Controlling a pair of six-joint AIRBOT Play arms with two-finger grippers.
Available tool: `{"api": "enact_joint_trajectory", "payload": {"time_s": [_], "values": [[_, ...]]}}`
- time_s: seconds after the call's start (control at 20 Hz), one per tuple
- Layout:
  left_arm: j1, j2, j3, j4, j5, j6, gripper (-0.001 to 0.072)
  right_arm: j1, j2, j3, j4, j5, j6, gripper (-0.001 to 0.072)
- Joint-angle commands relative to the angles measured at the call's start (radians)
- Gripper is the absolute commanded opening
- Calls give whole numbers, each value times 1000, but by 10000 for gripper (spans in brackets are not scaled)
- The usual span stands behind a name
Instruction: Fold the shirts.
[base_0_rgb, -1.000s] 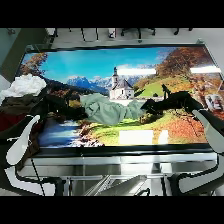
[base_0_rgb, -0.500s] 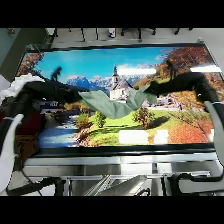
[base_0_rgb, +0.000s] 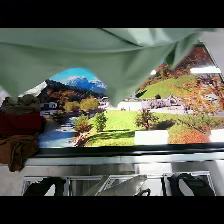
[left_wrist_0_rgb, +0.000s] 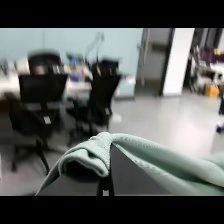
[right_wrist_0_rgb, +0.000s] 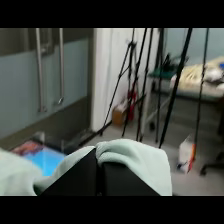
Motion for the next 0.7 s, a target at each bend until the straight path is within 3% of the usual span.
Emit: {"api": "enact_joint_trajectory", "payload": {"time_s": [0.0, 0.2, 0.35, 0.65], "values": [[1, 67, 72, 110, -2, -61, 25, -3, 122, 37, -109, 70, -11, 22], [1, -83, 73, 126, 160, -102, 26, -3, 29, 35, -130, 59, -11, 22], [-7, -312, 50, 87, 316, -107, 25, -3, -166, 20, -128, 9, -6, 23], [-90, -791, -309, 64, 172, -71, 25, 47, -708, -69, -122, -1, 19, 22]]}}
